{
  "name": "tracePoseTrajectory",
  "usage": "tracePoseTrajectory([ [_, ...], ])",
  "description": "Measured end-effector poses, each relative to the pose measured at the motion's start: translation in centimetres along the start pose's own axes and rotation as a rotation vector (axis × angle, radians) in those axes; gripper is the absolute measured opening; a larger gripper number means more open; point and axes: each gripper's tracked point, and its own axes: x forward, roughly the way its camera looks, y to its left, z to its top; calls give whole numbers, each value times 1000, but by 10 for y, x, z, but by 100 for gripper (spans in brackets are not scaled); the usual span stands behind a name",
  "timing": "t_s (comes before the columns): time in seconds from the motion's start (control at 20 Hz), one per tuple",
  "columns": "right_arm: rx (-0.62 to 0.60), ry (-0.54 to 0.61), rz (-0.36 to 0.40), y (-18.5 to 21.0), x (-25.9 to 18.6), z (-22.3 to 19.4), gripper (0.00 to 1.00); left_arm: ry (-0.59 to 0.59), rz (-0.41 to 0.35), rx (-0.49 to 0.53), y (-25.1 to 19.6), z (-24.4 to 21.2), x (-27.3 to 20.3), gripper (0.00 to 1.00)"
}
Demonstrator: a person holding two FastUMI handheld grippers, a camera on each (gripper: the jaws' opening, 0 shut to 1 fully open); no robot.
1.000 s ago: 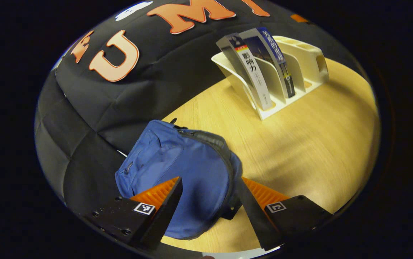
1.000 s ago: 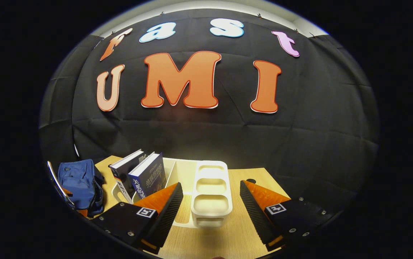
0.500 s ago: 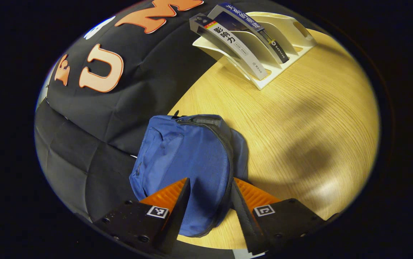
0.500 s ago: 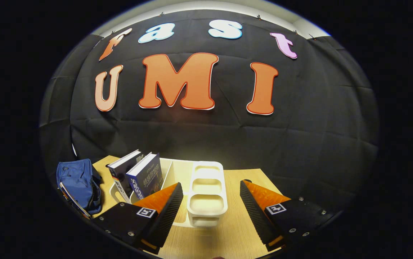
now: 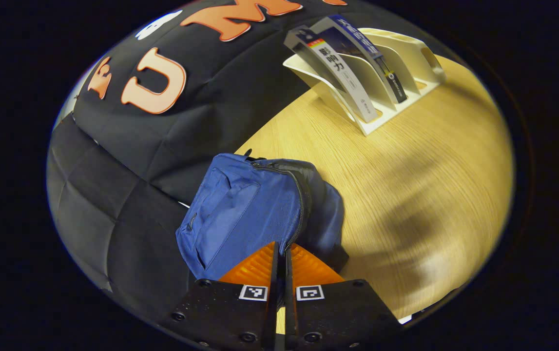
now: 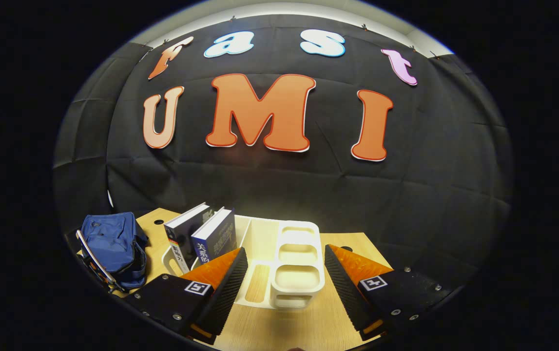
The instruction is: Open the schoolbag, grab two books from the bookshelf and put them into the schoolbag.
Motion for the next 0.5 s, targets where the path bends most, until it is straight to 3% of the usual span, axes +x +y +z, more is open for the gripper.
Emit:
tracePoseTrajectory([
  [0.5,23,-21,102,70,16,57,95,-91,-86,-193,79,65,-29,2],
])
